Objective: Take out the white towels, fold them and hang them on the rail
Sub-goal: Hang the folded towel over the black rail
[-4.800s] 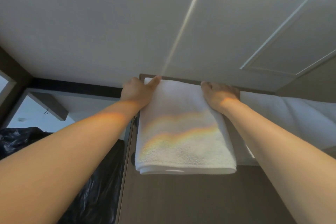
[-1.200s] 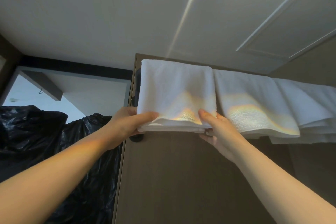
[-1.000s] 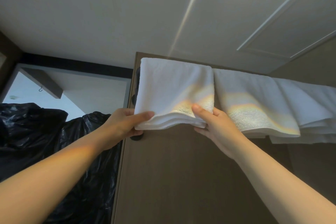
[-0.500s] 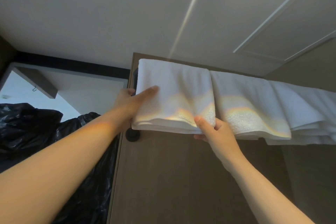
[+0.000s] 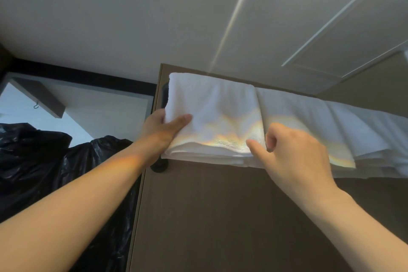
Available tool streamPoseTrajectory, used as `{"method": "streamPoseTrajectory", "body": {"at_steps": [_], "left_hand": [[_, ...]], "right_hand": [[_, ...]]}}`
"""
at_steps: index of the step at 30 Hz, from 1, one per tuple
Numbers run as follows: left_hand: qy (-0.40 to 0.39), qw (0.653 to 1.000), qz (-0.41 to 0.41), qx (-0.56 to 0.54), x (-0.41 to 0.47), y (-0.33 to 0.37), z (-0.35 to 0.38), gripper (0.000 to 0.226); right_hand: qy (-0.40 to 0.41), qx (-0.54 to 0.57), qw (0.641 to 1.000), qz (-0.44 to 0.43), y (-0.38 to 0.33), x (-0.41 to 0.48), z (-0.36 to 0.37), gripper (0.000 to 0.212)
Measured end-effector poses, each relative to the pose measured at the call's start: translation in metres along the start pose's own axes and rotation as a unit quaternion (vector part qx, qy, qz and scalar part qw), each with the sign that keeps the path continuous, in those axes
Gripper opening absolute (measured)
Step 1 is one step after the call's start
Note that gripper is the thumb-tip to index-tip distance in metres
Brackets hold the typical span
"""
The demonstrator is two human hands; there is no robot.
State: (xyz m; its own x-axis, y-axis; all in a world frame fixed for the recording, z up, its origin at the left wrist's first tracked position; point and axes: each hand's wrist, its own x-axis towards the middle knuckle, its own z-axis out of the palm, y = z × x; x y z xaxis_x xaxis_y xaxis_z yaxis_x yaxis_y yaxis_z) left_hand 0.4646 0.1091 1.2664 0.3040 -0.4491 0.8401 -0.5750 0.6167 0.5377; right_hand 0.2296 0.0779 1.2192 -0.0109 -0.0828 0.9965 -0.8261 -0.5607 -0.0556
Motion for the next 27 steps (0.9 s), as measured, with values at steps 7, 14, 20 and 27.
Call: {"method": "streamPoseTrajectory", "body": {"at_steps": [7,14,20,27], "left_hand": [[-0.001,1.000,0.006,-0.010,0.003,-0.002,0.001,0.047],[-0.014,0.999,-0.022,-0.042,0.005,-0.006,0.001,0.046],[-0.023,0.999,-0.029,-0.027,0.007,-0.007,-0.001,0.049],[-0.032,0.999,-0.041,0.005,0.013,-0.008,-0.003,0.053]], "right_hand": [[-0.036,0.063,0.989,-0.130,-0.033,0.068,0.035,0.041],[0.004,-0.005,0.995,-0.097,-0.048,0.099,0.103,0.066],[0.005,-0.036,0.991,-0.130,-0.036,0.094,0.112,0.073],[-0.176,0.049,0.978,-0.106,-0.038,0.157,0.065,0.090]]}}
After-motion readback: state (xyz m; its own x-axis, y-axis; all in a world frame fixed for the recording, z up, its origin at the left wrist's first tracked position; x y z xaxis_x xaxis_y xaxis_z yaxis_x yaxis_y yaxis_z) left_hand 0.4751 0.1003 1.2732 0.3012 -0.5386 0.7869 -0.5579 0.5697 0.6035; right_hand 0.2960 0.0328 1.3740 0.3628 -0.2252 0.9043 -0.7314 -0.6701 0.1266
